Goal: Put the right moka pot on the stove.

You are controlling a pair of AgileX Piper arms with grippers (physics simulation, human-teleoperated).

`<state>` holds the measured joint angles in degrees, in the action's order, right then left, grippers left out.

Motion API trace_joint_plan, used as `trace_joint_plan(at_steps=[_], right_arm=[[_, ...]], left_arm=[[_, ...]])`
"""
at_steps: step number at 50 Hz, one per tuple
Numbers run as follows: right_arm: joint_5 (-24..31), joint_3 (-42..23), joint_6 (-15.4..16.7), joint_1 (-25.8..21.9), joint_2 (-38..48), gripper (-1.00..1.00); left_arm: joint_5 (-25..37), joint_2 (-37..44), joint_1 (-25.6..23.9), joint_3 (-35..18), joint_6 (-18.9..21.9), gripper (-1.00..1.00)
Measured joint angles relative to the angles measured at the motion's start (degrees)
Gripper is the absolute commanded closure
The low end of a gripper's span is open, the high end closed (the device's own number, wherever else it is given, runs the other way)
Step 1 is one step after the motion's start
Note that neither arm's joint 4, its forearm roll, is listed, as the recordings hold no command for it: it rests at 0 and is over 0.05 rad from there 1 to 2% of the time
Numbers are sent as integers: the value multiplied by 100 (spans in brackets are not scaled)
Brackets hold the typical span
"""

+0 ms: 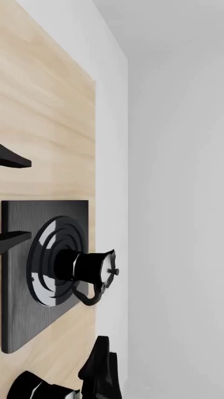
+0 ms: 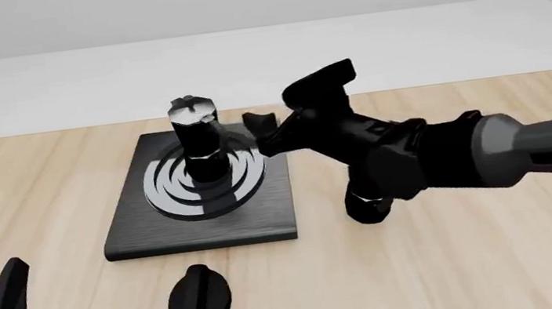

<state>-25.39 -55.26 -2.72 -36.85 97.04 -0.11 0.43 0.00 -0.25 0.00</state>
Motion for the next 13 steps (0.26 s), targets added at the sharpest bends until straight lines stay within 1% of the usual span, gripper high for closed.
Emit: trace_joint_plan(at_steps=[13], right_arm=[[-36, 596, 62, 315, -624, -100]], left_arm=[[0, 0, 0, 0, 0, -100]])
